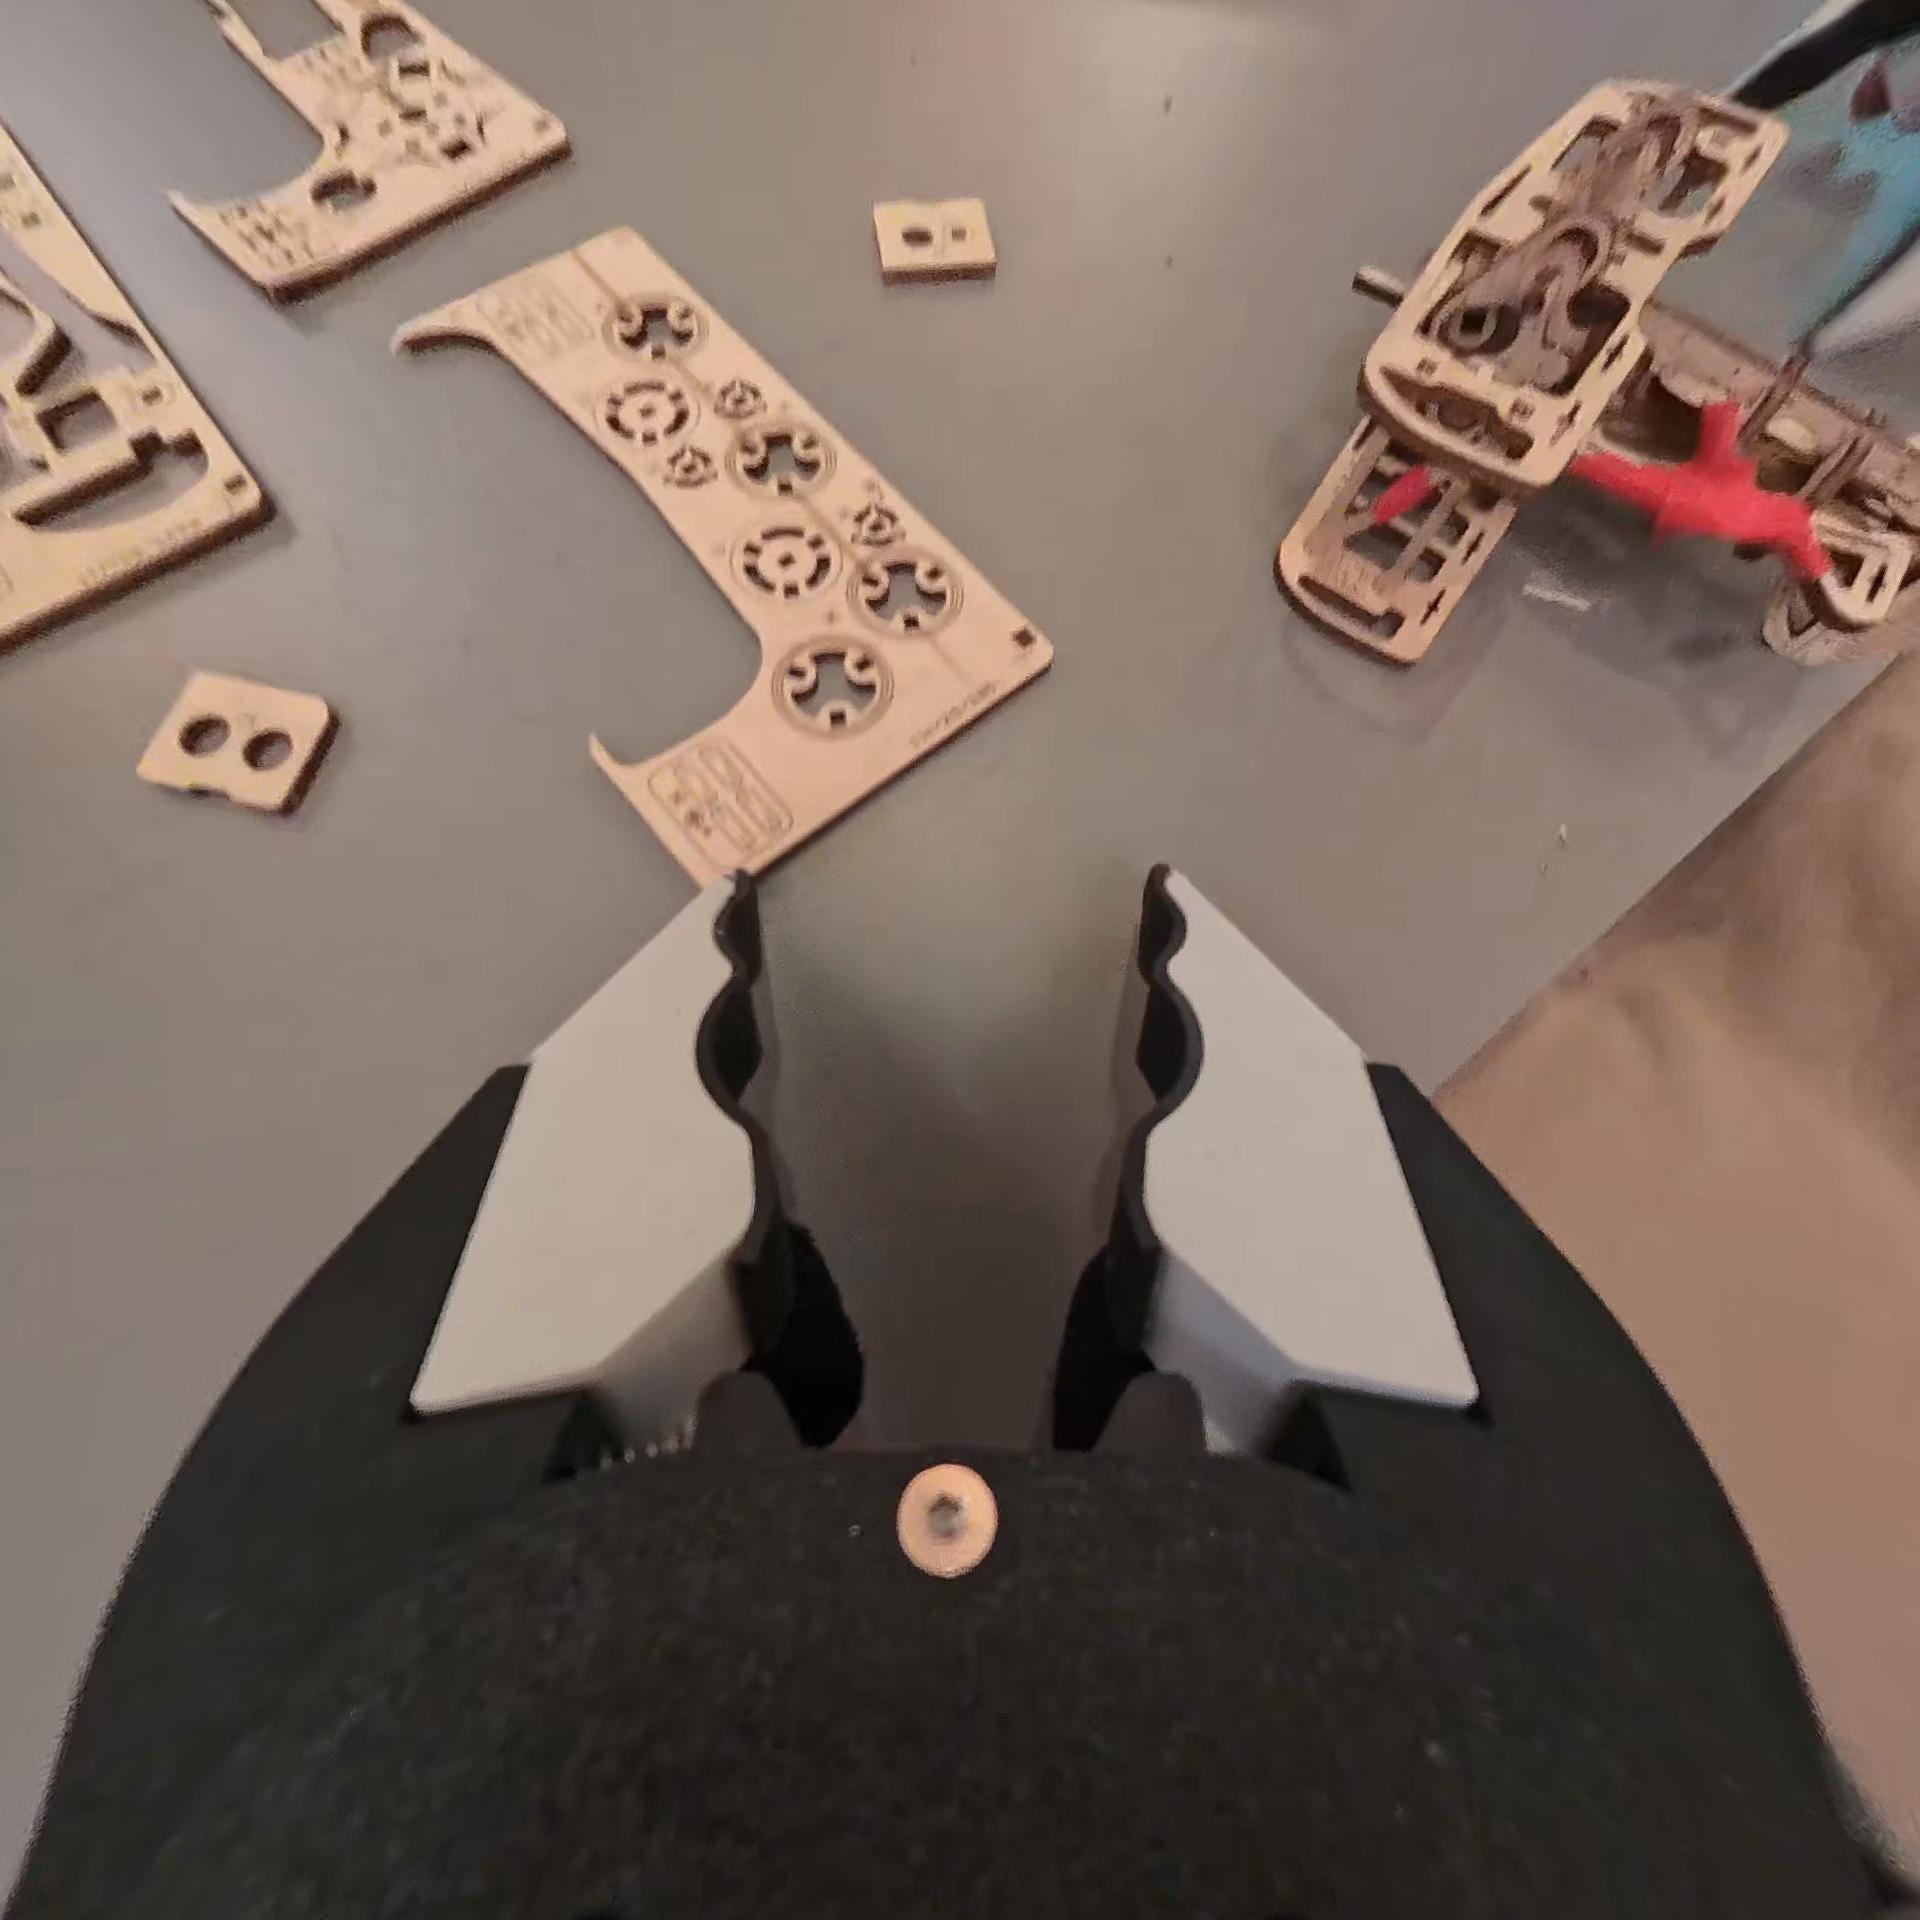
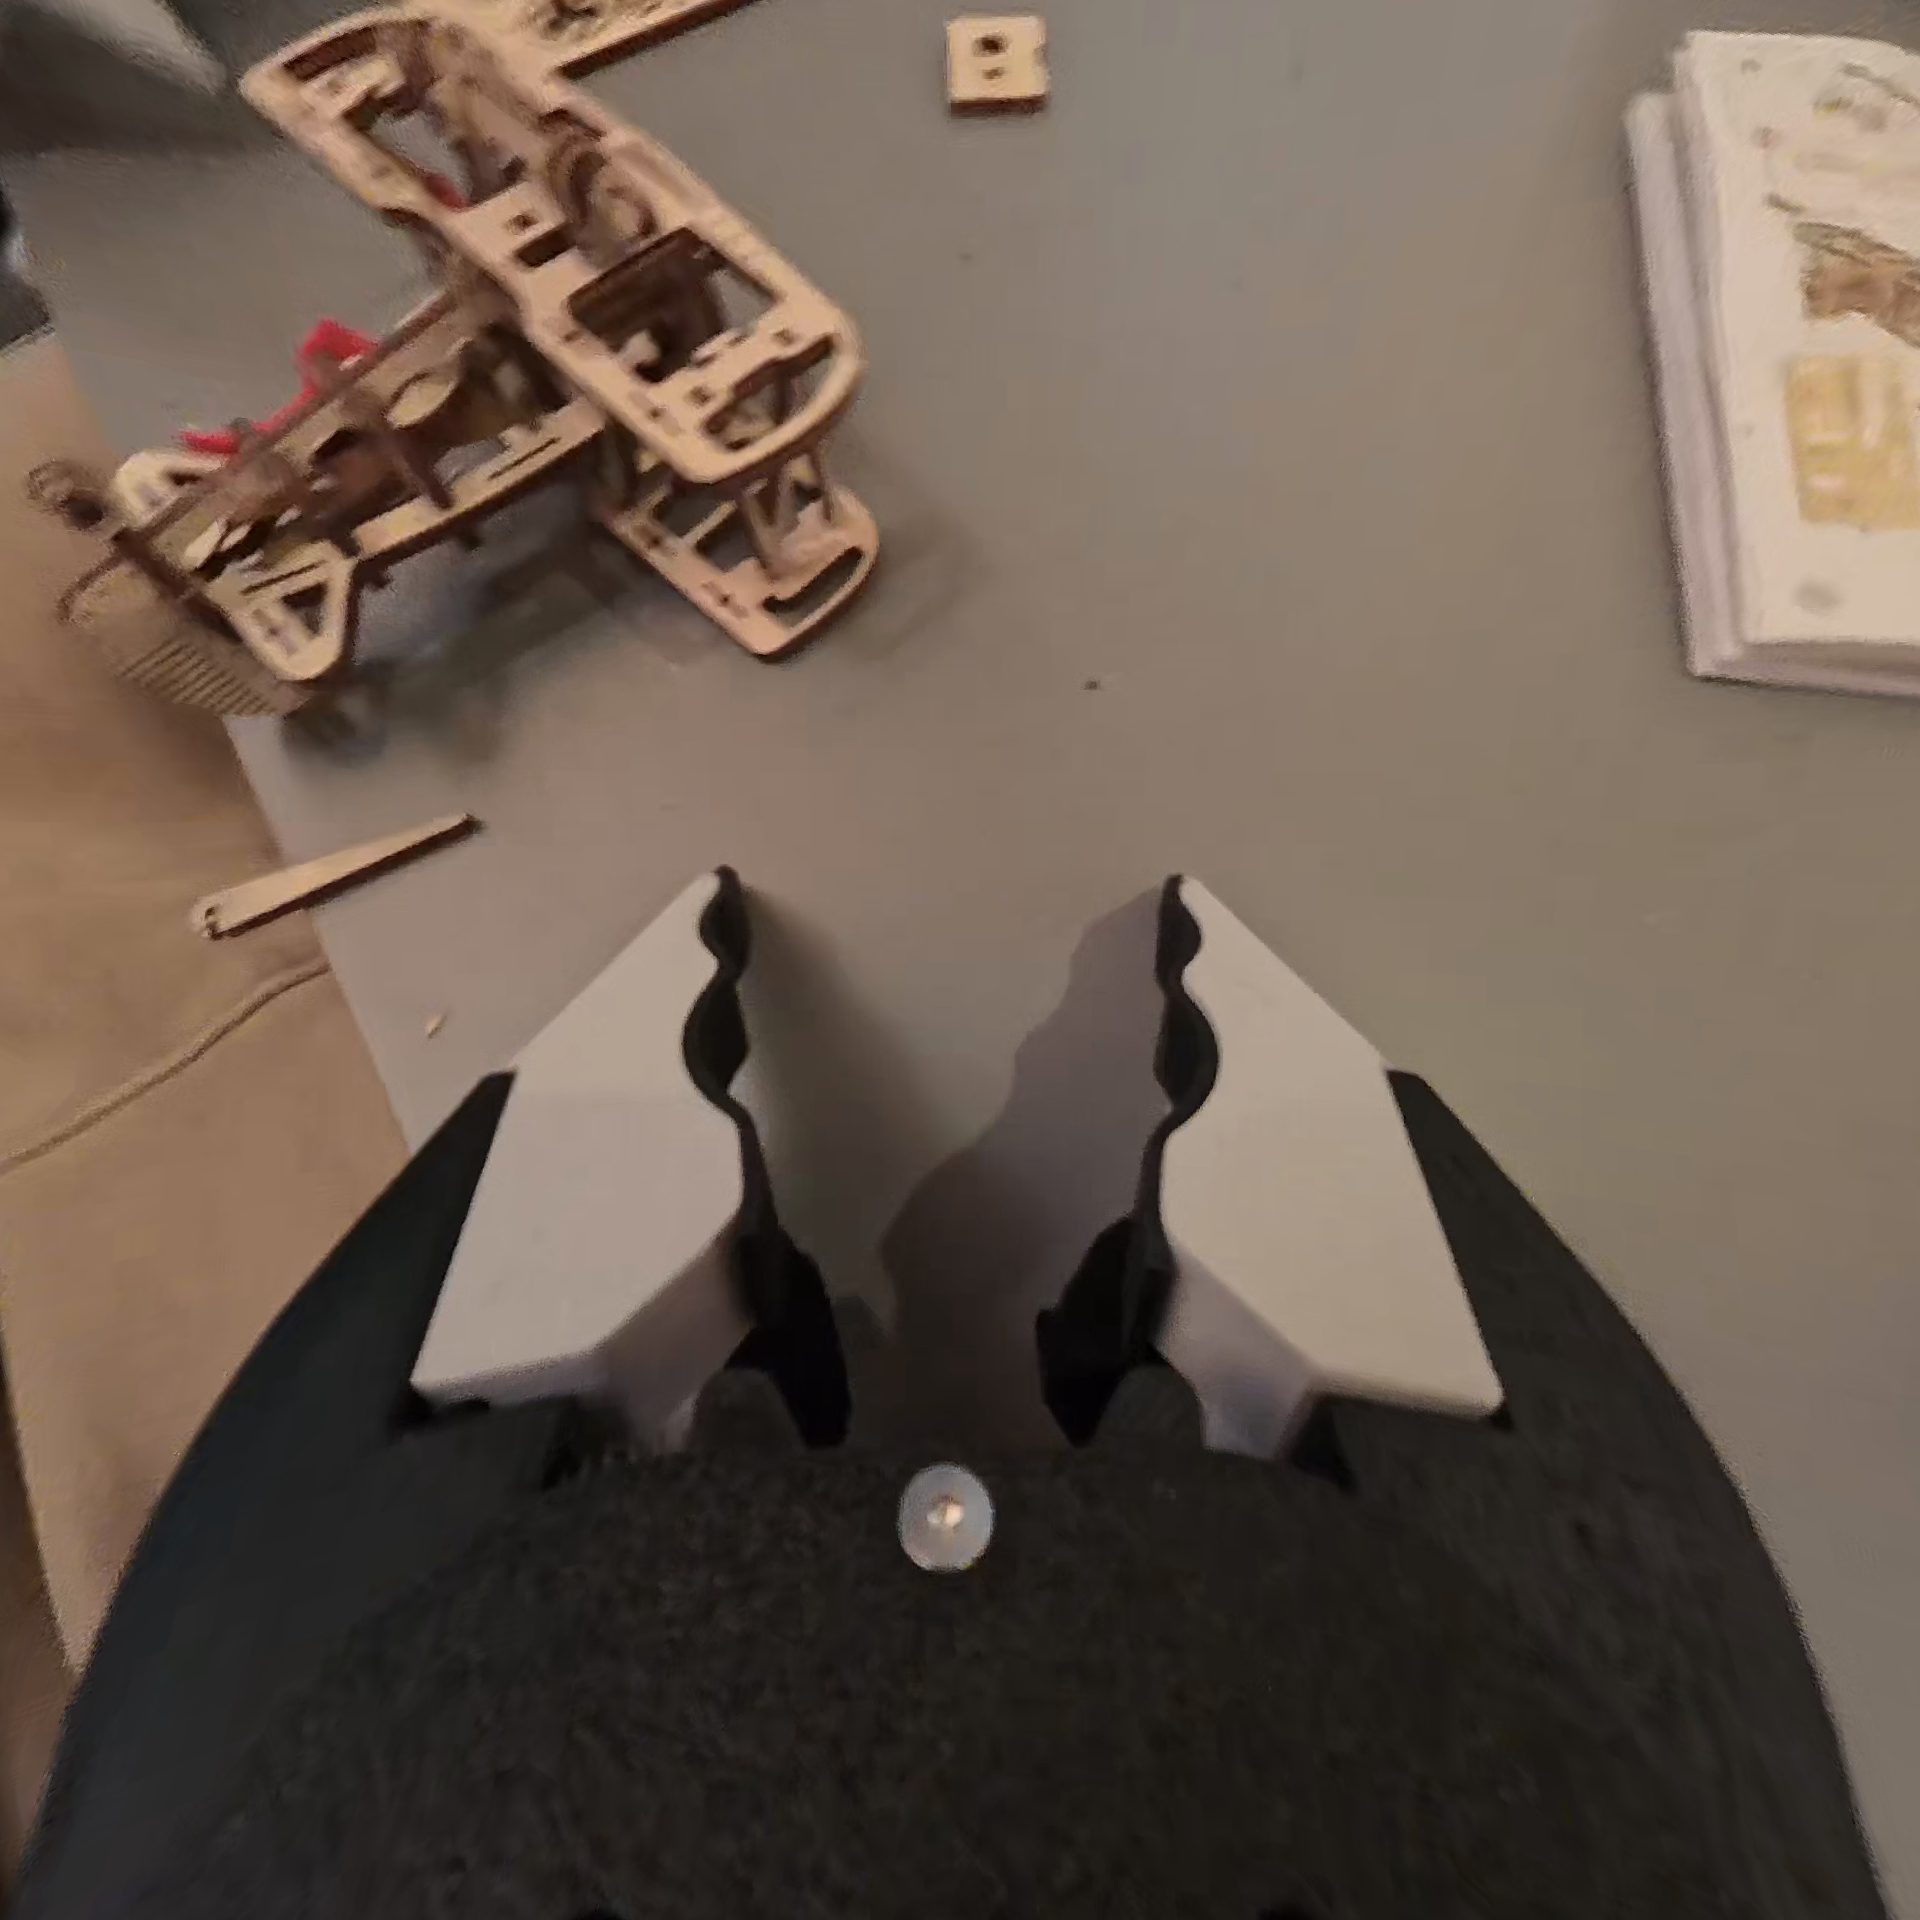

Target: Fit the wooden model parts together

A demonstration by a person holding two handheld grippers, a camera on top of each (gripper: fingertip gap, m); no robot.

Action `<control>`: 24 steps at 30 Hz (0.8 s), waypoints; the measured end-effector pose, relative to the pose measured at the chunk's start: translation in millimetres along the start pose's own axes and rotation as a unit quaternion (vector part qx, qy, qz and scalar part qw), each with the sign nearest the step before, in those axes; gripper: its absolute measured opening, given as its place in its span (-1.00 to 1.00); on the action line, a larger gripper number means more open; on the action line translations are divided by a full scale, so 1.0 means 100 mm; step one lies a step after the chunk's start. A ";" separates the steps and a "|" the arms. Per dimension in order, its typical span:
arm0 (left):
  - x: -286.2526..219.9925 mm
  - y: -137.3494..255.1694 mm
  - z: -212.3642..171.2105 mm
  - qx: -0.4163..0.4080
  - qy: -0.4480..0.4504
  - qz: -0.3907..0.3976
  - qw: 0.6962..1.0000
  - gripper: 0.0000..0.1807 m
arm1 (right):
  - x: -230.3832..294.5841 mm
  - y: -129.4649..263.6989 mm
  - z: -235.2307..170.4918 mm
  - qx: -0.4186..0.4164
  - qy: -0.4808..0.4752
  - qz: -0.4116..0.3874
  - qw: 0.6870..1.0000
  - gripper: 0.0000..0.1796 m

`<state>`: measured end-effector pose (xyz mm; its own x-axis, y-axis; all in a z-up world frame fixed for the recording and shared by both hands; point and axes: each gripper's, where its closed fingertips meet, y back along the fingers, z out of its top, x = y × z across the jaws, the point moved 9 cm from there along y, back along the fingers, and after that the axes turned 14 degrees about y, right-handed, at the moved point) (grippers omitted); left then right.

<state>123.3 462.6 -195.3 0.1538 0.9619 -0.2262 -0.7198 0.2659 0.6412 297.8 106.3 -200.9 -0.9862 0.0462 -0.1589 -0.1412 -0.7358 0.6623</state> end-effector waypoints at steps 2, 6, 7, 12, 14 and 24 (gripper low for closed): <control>0.05 0.06 -0.03 -0.012 0.010 0.004 1.000 -0.26 | -0.03 0.02 -0.02 -0.003 -0.030 -0.011 0.999 -0.16; 0.16 0.12 -0.09 -0.016 0.064 0.007 0.998 -0.26 | 0.06 0.04 -0.03 0.006 -0.004 -0.018 1.000 -0.16; 0.18 0.14 -0.10 -0.018 0.063 0.007 0.998 -0.28 | 0.08 0.04 -0.02 0.002 0.005 -0.012 1.000 -0.24; 0.26 0.12 -0.09 -0.040 0.046 0.041 0.997 -0.33 | 0.06 -0.01 0.02 -0.002 0.009 0.000 1.000 -0.34; 0.26 0.09 -0.08 -0.040 0.039 0.043 0.998 -0.32 | 0.04 -0.03 0.03 -0.003 0.013 0.004 1.000 -0.34; 0.18 0.07 -0.11 -0.024 0.008 0.034 0.999 -0.19 | 0.04 -0.04 0.05 -0.005 0.023 0.012 1.000 -0.40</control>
